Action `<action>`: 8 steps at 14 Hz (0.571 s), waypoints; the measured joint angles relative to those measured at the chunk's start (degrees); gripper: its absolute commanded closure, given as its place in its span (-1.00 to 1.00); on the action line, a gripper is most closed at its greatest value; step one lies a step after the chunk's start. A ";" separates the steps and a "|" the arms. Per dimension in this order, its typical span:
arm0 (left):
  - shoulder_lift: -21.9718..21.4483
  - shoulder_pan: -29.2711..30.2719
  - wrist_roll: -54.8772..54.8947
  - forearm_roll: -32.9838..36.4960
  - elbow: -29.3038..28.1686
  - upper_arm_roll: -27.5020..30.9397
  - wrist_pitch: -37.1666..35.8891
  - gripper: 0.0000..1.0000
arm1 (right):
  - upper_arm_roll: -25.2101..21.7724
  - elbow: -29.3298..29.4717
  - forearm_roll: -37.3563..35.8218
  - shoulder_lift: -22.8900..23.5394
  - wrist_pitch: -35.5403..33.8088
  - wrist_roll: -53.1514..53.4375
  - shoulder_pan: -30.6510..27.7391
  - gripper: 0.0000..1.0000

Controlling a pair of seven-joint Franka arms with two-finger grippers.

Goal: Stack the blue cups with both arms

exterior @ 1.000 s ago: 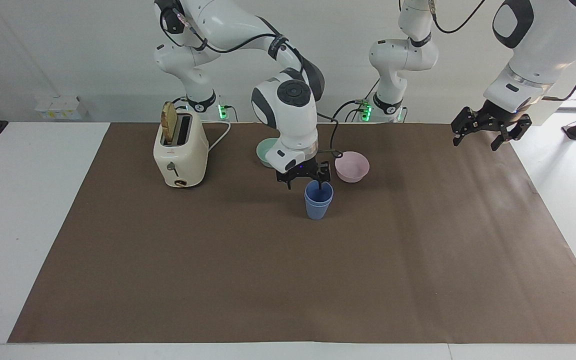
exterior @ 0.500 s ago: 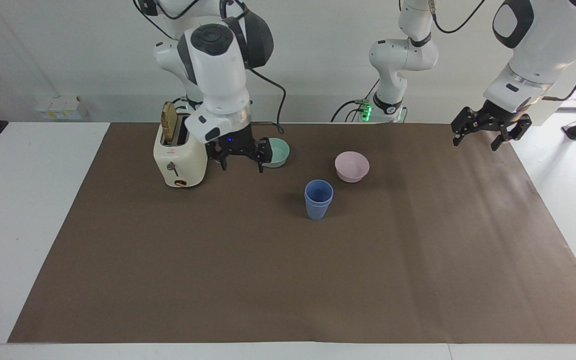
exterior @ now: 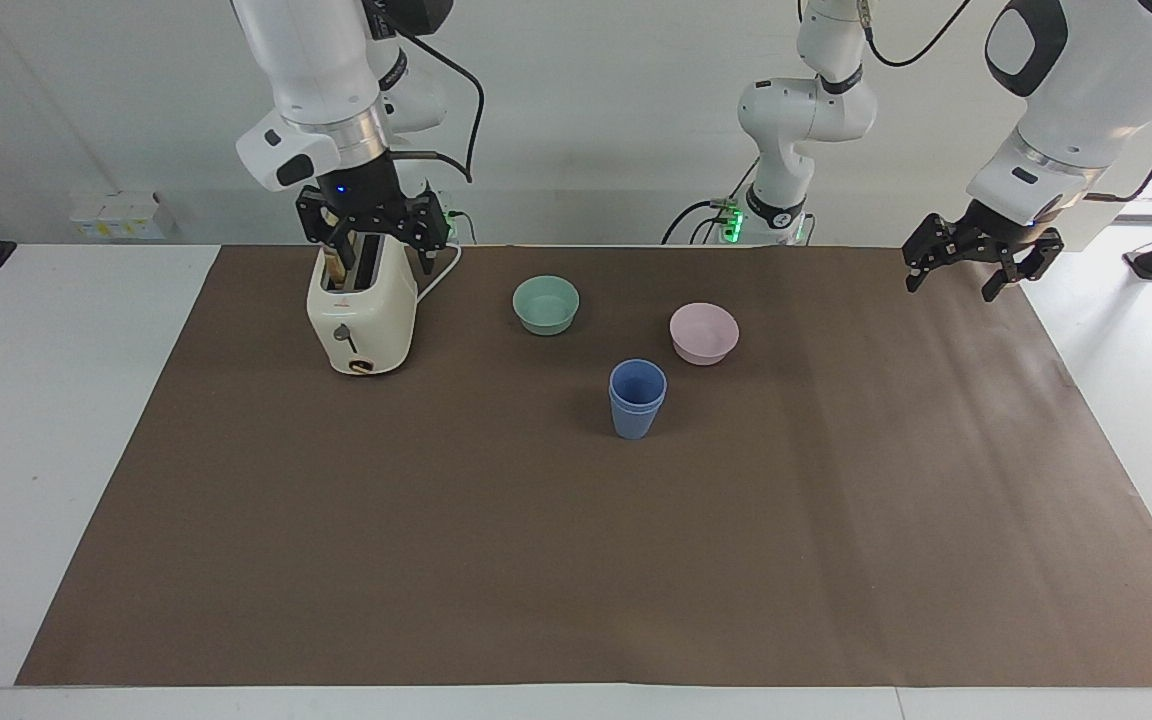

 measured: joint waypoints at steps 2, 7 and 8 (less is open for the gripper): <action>0.00 0.00 0.00 0.00 0.00 0.00 0.00 -1.00 | -0.01 -0.15 0.05 -0.65 0.00 -7.03 -4.16 -1.00; 0.00 0.00 0.00 0.00 0.00 0.00 0.00 -1.00 | 0.04 -6.14 0.09 -2.90 1.99 -11.58 -7.38 -1.00; 0.00 0.00 0.00 0.00 0.00 0.00 0.00 -1.00 | 0.04 -7.08 0.08 -3.35 2.80 -11.58 -7.70 -1.00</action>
